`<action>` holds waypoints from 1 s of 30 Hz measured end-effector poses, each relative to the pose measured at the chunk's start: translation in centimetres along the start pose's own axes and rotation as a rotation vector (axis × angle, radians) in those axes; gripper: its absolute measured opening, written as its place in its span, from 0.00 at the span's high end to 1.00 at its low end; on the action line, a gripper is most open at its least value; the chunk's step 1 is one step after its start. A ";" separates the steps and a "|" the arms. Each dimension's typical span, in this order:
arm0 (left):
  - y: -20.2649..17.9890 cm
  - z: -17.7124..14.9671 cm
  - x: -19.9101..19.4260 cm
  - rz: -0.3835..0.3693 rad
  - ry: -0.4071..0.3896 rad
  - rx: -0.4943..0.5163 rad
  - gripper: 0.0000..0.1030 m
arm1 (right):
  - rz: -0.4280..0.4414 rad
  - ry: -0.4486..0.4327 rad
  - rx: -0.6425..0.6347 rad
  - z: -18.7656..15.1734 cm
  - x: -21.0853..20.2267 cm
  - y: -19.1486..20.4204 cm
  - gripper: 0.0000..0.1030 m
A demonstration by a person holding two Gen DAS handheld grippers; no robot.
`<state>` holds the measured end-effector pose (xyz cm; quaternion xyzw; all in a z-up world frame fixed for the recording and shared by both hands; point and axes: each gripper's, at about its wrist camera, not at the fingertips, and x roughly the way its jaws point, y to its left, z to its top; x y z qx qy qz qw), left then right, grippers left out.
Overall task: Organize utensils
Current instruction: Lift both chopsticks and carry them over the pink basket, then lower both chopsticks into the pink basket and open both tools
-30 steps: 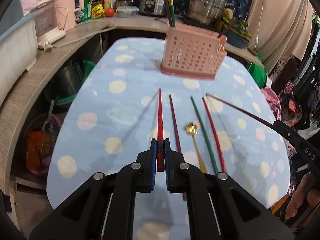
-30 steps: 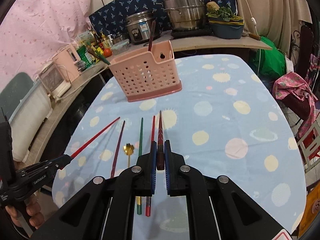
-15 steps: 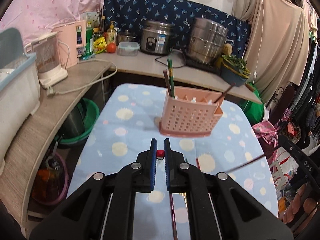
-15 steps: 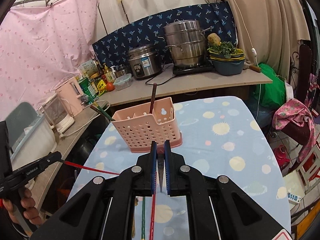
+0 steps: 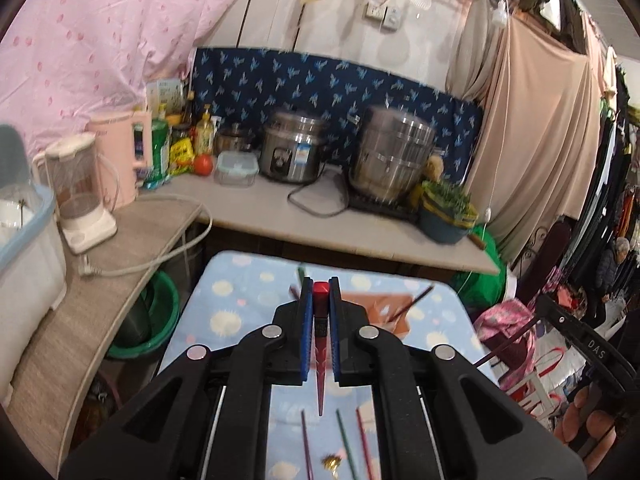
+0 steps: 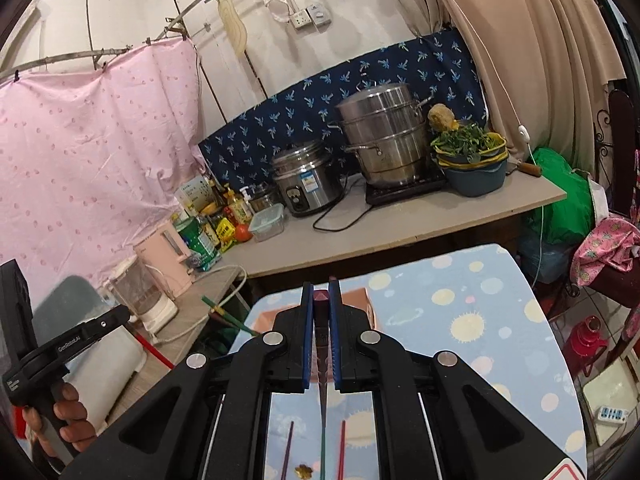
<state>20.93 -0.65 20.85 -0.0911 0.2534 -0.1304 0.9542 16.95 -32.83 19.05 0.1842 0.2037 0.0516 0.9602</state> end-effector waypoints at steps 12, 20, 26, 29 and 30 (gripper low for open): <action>-2.0 7.8 3.8 0.016 -0.148 0.009 0.93 | 0.037 -0.083 0.035 7.3 5.4 1.6 0.93; -2.0 7.3 8.7 0.035 -0.100 0.019 0.93 | 0.003 0.005 0.022 6.4 10.9 0.9 0.93; -1.6 5.5 11.8 0.044 -0.032 0.016 0.93 | -0.023 0.084 0.016 4.3 14.0 -0.1 0.93; -1.5 5.0 12.8 0.050 -0.010 0.015 0.93 | -0.034 0.112 0.008 3.4 15.0 -0.4 0.93; -1.5 4.8 13.1 0.050 -0.003 0.012 0.93 | -0.036 0.118 0.004 3.2 15.3 -0.4 0.93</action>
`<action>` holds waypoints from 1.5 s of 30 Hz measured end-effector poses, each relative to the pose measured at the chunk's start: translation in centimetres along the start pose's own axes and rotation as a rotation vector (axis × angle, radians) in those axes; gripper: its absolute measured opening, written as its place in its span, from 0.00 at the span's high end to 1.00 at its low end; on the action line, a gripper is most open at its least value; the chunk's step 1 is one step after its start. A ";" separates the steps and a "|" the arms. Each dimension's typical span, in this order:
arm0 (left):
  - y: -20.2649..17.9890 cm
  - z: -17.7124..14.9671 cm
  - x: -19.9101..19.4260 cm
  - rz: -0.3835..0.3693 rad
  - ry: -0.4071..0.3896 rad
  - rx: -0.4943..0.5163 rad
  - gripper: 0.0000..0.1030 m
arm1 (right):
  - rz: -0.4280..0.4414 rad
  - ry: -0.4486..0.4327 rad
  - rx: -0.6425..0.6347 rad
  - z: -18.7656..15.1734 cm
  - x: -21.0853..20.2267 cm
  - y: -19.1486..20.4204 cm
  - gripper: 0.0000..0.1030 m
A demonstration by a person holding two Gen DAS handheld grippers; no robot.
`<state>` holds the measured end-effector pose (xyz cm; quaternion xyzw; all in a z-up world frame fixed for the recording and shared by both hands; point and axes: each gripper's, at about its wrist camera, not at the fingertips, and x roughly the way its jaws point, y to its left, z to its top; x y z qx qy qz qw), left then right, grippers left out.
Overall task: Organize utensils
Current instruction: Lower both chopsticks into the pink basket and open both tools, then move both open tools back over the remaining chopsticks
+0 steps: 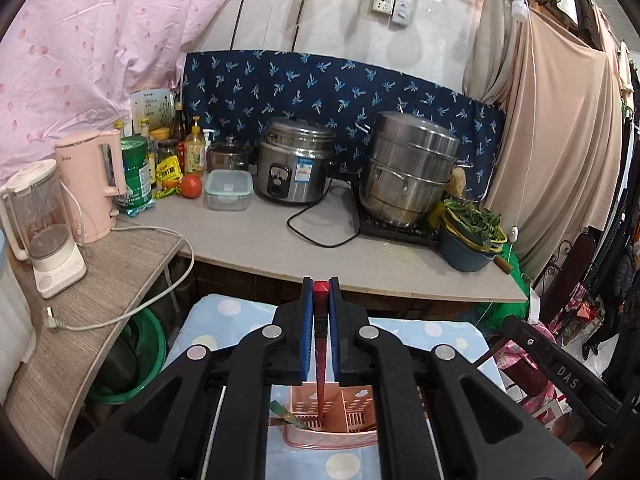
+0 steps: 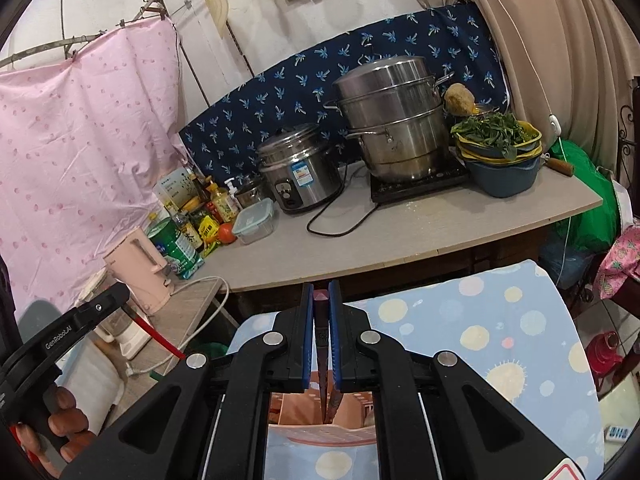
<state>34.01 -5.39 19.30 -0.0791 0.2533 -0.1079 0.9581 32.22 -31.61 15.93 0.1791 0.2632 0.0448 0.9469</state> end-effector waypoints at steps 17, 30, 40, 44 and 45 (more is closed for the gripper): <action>-0.1 -0.7 -0.3 0.046 -0.003 0.020 0.76 | -0.012 -0.003 -0.028 -1.1 -0.9 0.2 0.88; -0.3 -3.3 -4.5 0.105 -0.006 0.077 0.66 | -0.001 0.029 -0.058 -5.2 -5.5 1.4 0.77; 0.3 -7.1 -7.1 0.140 0.041 0.107 0.65 | -0.025 0.065 -0.093 -9.7 -8.7 2.1 0.76; 0.7 -9.1 -7.6 0.154 0.070 0.114 0.65 | -0.038 0.088 -0.108 -11.7 -9.6 2.0 0.76; 0.9 -9.7 -7.7 0.153 0.080 0.112 0.65 | -0.043 0.097 -0.111 -12.5 -9.8 1.9 0.76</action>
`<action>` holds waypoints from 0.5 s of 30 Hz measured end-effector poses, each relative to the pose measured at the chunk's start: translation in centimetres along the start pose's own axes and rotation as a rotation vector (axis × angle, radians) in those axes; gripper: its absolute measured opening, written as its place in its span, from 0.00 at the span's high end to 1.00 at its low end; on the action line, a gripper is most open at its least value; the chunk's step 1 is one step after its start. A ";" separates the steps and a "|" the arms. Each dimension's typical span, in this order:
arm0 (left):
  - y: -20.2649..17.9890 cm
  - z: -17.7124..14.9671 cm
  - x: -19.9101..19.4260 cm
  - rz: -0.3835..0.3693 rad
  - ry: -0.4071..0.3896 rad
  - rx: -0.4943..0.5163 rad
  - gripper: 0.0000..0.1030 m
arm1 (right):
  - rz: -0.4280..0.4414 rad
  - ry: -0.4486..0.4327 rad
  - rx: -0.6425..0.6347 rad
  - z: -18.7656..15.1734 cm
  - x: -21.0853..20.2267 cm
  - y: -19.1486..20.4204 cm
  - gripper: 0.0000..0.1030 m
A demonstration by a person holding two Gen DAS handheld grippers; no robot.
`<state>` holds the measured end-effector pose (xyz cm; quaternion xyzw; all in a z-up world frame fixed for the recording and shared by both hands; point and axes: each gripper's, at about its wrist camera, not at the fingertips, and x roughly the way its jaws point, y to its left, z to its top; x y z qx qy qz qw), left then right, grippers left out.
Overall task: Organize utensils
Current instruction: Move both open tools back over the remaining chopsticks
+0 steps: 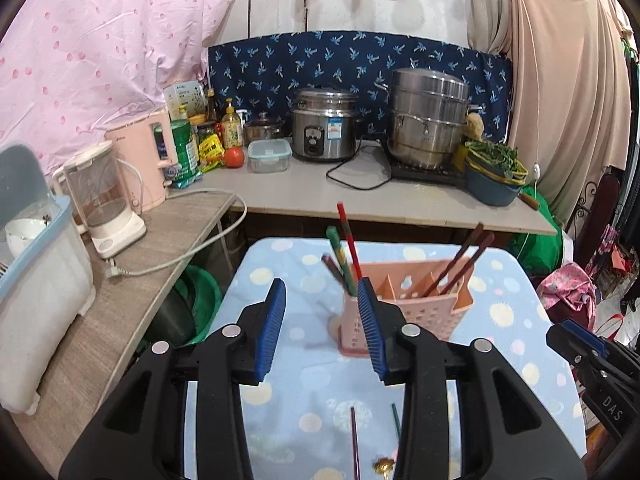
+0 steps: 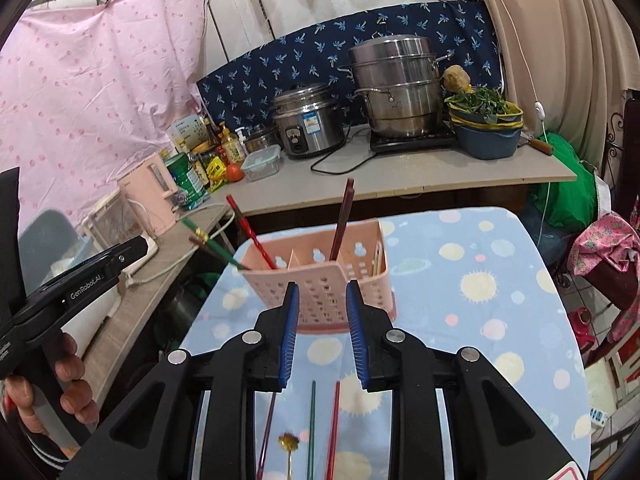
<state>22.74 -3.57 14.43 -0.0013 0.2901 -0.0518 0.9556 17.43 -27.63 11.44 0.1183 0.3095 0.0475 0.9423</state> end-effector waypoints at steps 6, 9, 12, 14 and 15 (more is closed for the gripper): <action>0.5 -4.0 0.1 0.004 0.063 -0.001 0.63 | -0.025 0.068 -0.017 -4.1 -0.1 -0.1 0.76; 0.6 -6.2 0.3 0.009 0.101 0.004 0.63 | -0.033 0.105 -0.018 -6.1 -0.1 -0.3 0.76; 0.7 -7.9 0.4 0.003 0.132 0.005 0.63 | -0.053 0.130 -0.027 -7.8 0.0 -0.3 0.76; 0.6 -9.3 0.5 0.008 0.154 0.019 0.63 | -0.057 0.153 -0.024 -9.0 0.1 -0.5 0.76; 0.6 -9.7 0.5 0.009 0.162 0.022 0.63 | -0.057 0.166 -0.020 -9.6 0.2 -0.6 0.76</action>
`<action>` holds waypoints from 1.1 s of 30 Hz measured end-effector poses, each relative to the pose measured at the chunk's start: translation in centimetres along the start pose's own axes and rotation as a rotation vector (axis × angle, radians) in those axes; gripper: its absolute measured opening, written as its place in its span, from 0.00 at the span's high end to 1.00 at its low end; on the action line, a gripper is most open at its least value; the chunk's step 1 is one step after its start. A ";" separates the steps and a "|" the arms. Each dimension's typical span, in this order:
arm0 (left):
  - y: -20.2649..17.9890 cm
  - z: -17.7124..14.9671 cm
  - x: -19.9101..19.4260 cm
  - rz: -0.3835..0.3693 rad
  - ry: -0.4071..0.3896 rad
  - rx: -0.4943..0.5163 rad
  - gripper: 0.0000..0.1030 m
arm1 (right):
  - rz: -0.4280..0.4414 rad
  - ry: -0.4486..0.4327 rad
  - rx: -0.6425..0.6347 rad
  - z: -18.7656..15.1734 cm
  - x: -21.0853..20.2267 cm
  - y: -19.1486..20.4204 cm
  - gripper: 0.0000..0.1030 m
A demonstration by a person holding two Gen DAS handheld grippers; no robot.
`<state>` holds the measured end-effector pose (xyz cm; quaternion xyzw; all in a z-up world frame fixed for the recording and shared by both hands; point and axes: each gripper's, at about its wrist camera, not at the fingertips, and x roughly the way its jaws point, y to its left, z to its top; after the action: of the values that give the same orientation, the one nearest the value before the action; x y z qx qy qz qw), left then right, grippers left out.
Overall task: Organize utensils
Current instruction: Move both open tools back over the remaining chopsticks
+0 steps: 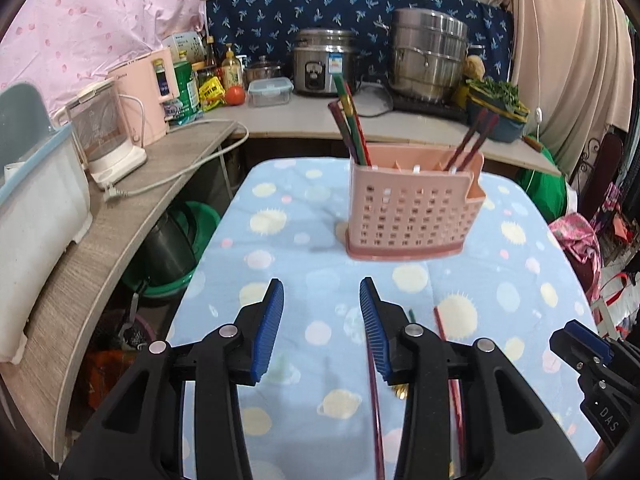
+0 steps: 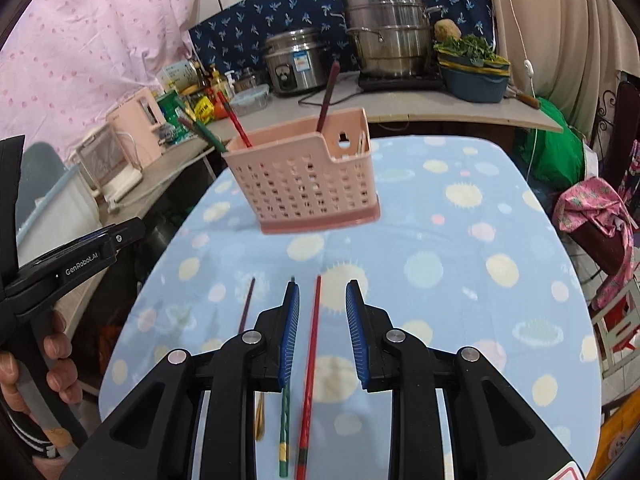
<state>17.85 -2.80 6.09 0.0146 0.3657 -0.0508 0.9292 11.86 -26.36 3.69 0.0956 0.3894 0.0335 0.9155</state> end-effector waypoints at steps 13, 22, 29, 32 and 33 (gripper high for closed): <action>-0.5 -6.1 1.4 -0.003 0.125 0.024 0.63 | 0.004 0.129 0.024 -5.8 2.0 -0.1 0.76; -1.1 -9.4 2.1 -0.022 0.201 0.025 0.63 | 0.011 0.188 0.026 -8.7 3.2 0.1 0.76; -1.3 -11.8 2.5 -0.037 0.250 0.027 0.56 | 0.008 0.220 0.010 -10.2 3.8 0.5 0.76; -1.6 -12.5 2.6 -0.046 0.266 0.036 0.56 | 0.011 0.239 0.010 -10.9 4.1 0.6 0.76; -1.7 -12.8 2.6 -0.051 0.271 0.039 0.56 | 0.010 0.244 0.009 -11.1 4.2 0.6 0.76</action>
<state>10.87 -3.87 -5.00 0.0303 0.4872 -0.0789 0.8692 6.79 -23.54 -6.63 0.0969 0.4977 0.0478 0.8606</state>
